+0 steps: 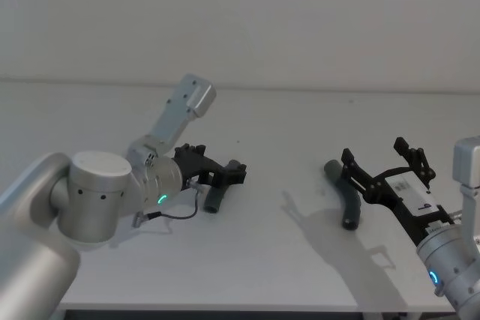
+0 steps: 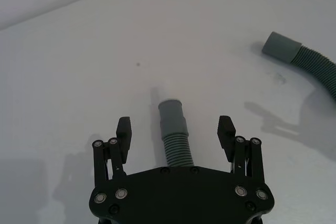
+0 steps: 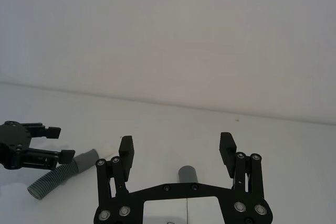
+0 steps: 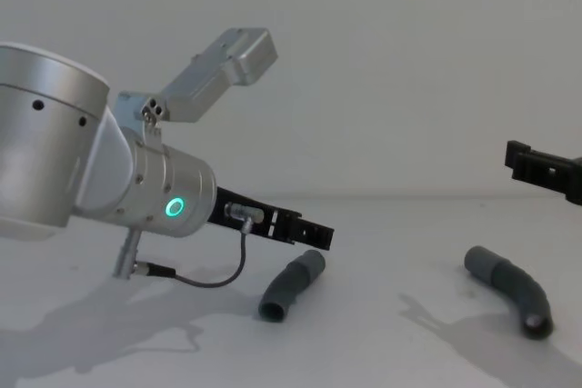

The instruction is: Use both hands to pick up one end of the pipe from the table, align the ends, and insert them.

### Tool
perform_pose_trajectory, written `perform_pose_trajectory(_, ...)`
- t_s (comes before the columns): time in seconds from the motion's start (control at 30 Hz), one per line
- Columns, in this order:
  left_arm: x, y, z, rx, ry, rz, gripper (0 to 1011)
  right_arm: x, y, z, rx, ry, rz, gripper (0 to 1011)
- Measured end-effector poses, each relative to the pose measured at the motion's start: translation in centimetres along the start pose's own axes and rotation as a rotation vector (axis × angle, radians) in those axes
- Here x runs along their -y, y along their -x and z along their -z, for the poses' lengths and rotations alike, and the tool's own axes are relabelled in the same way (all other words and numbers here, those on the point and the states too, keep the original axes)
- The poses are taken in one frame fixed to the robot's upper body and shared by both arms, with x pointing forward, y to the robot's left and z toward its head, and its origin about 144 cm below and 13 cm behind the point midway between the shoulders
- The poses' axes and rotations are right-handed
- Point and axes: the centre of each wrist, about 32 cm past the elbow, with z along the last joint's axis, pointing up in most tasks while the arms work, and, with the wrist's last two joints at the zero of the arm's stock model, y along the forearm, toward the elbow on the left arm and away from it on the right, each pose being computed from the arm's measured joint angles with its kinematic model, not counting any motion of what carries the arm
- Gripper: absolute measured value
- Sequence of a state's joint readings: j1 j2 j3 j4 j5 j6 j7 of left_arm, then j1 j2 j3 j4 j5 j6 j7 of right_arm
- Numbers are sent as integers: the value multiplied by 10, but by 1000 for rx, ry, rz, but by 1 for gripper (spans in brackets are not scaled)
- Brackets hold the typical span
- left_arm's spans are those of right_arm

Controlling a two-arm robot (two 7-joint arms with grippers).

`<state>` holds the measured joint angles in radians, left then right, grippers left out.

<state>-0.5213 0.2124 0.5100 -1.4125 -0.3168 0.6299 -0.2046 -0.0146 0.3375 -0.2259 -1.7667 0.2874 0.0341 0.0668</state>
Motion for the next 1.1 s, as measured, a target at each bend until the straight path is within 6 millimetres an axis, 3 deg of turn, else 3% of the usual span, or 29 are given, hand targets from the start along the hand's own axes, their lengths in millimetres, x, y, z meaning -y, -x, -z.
perform_pose_trajectory(0.57, 11, -6, -11, 33, -88, -11, 1000, 0, 0, 0, 0, 0, 0, 1001)
perform_pose_trajectory(1.1, 27, -13, -8, 36, -126, -19, 1000, 0, 0, 0, 0, 0, 0, 1001)
